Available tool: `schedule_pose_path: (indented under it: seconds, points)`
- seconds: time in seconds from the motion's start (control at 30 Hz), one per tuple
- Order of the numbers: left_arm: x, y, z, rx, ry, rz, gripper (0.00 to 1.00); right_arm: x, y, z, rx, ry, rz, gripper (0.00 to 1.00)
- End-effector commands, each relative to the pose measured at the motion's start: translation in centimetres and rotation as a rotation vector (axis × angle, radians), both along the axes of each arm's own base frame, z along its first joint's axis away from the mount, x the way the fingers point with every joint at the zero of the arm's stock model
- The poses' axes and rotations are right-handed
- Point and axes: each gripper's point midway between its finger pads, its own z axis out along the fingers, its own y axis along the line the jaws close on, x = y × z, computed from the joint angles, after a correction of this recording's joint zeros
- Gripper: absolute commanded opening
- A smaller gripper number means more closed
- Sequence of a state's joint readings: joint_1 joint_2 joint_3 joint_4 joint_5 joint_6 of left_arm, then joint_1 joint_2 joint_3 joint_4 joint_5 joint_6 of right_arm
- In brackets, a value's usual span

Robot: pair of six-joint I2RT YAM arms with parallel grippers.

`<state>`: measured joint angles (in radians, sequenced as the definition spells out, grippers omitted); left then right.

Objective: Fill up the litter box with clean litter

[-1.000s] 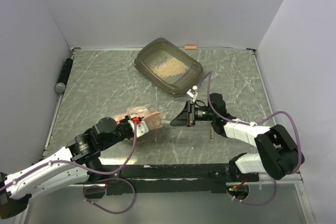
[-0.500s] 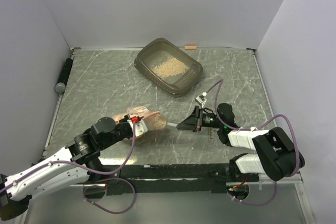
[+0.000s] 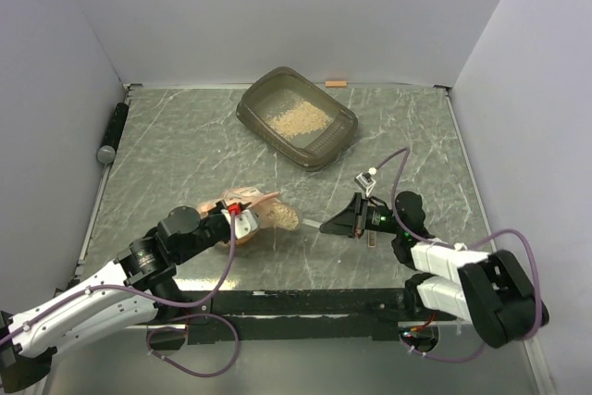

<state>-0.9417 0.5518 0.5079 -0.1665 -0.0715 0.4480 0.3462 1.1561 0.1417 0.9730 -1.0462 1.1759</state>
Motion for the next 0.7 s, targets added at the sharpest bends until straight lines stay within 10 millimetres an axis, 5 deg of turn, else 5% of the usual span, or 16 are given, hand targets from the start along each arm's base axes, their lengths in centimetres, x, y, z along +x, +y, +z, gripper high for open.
schedule_pose_path:
  seconds: [0.0, 0.67]
  points:
    - [0.2, -0.7, 2.5, -0.094, -0.045, -0.009, 0.01, -1.4, -0.6, -0.3, -0.039, -0.053, 0.043, 0.0]
    - [0.0, -0.7, 2.9, -0.107, -0.05, -0.026, 0.01, -1.0, -1.3, 1.1, 0.017, 0.077, -0.088, 0.0]
